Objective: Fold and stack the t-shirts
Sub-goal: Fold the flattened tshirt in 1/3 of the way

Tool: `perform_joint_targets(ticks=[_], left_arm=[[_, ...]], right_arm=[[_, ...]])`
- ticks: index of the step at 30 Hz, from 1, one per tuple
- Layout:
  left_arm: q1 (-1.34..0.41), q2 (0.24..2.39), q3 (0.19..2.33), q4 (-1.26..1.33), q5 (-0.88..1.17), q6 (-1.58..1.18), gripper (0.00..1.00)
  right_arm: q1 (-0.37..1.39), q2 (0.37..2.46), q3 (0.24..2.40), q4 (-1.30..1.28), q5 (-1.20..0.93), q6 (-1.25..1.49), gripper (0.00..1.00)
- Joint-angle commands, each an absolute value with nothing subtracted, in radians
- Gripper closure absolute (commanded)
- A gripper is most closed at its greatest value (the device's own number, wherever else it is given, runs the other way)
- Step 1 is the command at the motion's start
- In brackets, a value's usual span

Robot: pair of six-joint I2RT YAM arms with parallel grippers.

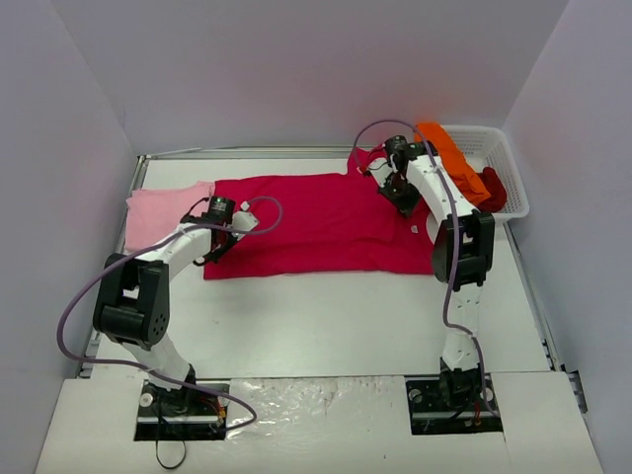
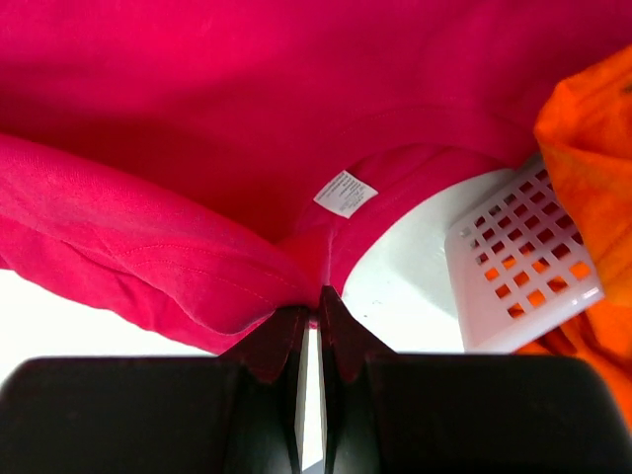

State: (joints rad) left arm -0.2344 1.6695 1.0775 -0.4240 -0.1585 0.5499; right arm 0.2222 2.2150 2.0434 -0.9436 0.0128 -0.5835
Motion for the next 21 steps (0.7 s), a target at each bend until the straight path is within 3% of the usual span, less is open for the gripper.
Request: perform_joint_targets(ticks=[1, 3, 5, 7, 8, 9, 10, 21], left_arm=[[-0.229, 1.675, 1.118, -0.399, -0.210, 0.557, 0.98], [-0.227, 1.680, 1.118, -0.390, -0.227, 0.552, 0.96], [-0.227, 1.683, 1.120, -0.376, -0.239, 0.545, 0.81], [-0.229, 1.677, 1.129, -0.371, -0.247, 0.534, 0.68], [-0.229, 1.672, 1.132, -0.365, -0.252, 0.529, 0.66], [-0.229, 1.667, 1.135, -0.364, -0.256, 0.523, 0.64], [-0.229, 1.657, 1.143, -0.359, -0.264, 0.520, 0.61], [-0.229, 1.513, 1.152, -0.413, -0.282, 0.480, 0.53]], right_arm=[[0.218, 2.236, 2.085, -0.974, 0.034, -0.571, 1.00], [0.218, 2.250, 2.094, -0.968, 0.034, -0.565, 1.00], [0.219, 2.264, 2.112, -0.965, 0.034, -0.555, 0.98], [0.219, 2.279, 2.123, -0.951, 0.040, -0.543, 0.85], [0.219, 2.281, 2.132, -0.945, 0.043, -0.538, 0.84], [0.219, 2.287, 2.137, -0.936, 0.049, -0.534, 0.82], [0.219, 2.289, 2.143, -0.925, 0.067, -0.516, 0.74], [0.219, 2.211, 2.123, -0.848, 0.097, -0.446, 0.71]])
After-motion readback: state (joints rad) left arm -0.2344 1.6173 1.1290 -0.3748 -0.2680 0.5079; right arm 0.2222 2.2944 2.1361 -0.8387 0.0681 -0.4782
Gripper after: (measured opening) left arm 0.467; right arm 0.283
